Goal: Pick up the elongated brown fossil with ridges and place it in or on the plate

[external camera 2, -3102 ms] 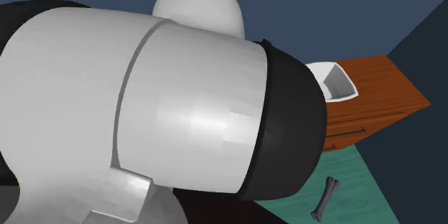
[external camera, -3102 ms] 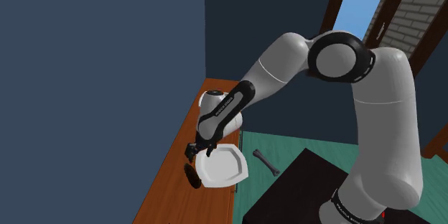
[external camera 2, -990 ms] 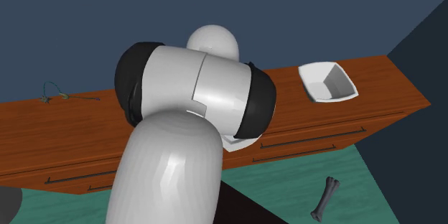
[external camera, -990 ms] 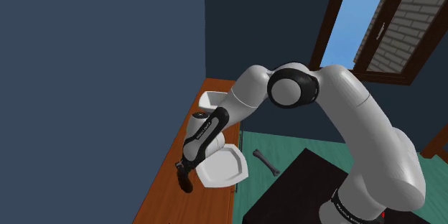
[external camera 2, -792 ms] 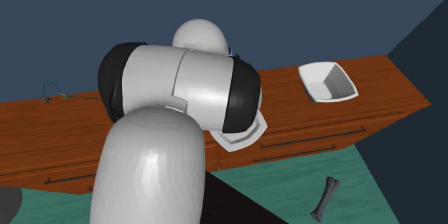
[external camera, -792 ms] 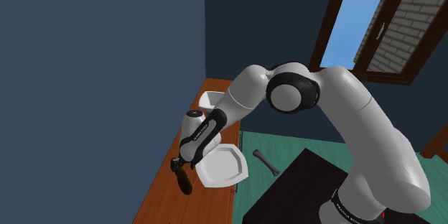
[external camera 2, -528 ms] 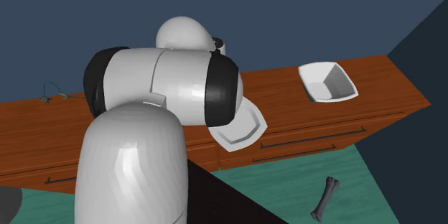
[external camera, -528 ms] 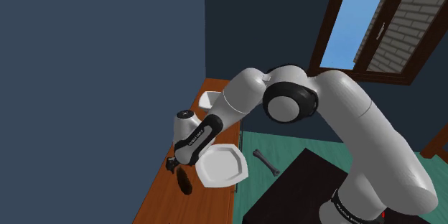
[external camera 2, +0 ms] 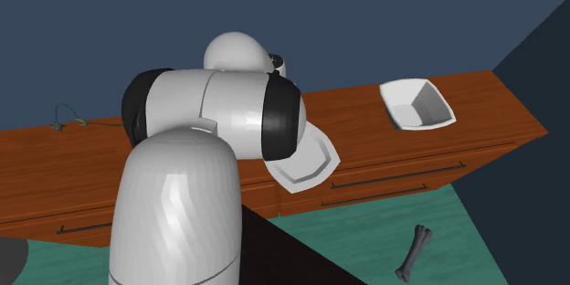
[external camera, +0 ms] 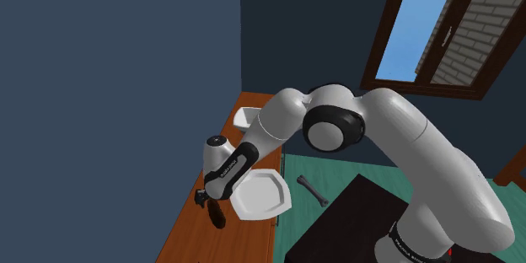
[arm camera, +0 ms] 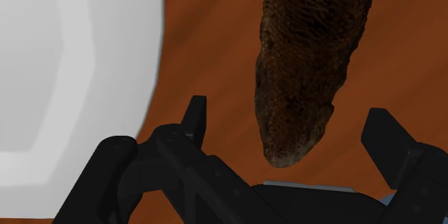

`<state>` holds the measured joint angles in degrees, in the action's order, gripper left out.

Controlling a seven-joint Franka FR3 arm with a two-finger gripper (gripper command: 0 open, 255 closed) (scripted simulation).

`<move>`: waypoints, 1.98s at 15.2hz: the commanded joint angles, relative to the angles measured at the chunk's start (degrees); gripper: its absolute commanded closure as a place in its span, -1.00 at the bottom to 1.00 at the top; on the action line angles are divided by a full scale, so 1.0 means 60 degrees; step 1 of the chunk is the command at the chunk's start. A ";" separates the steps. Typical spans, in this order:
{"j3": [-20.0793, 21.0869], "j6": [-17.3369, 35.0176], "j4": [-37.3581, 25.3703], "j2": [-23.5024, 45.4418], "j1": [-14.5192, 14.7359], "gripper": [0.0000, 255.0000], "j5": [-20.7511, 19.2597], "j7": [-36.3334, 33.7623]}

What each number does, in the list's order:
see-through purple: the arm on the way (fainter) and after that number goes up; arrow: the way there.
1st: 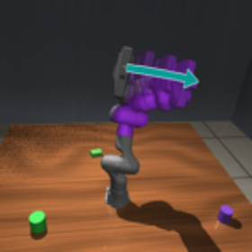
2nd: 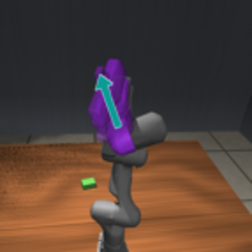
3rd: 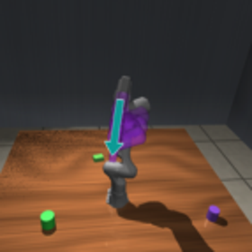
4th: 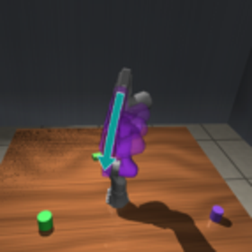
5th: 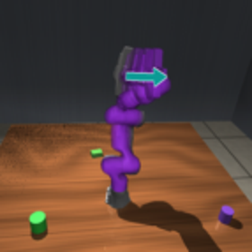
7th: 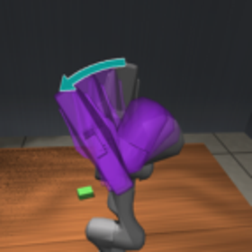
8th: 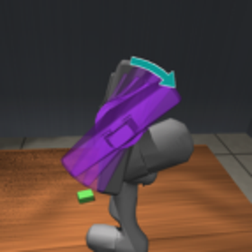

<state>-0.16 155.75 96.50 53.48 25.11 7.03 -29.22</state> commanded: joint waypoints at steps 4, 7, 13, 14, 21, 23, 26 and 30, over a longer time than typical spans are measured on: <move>0.0000 0.0004 -0.0014 0.0015 0.0001 -1.00 0.0000 -0.0001; 0.0000 0.0004 -0.0014 0.0015 0.0001 1.00 0.0000 -0.0001; 0.0000 0.0000 -0.0023 0.0022 0.0011 1.00 0.0000 -0.0010; -0.0002 -0.0015 -0.0012 -0.0004 0.0007 1.00 -0.0001 -0.0007; -0.0041 -0.0326 0.0372 -0.0699 0.0030 1.00 -0.0017 -0.0037; -0.0055 -0.0447 0.0482 -0.0931 0.0039 1.00 -0.0025 -0.0051; -0.0077 -0.0639 0.0630 -0.1271 0.0054 1.00 -0.0039 -0.0072; -0.0107 -0.0912 0.0797 -0.1710 0.0075 1.00 -0.0060 -0.0104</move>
<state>-0.75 150.87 101.41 43.67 25.53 6.72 -29.78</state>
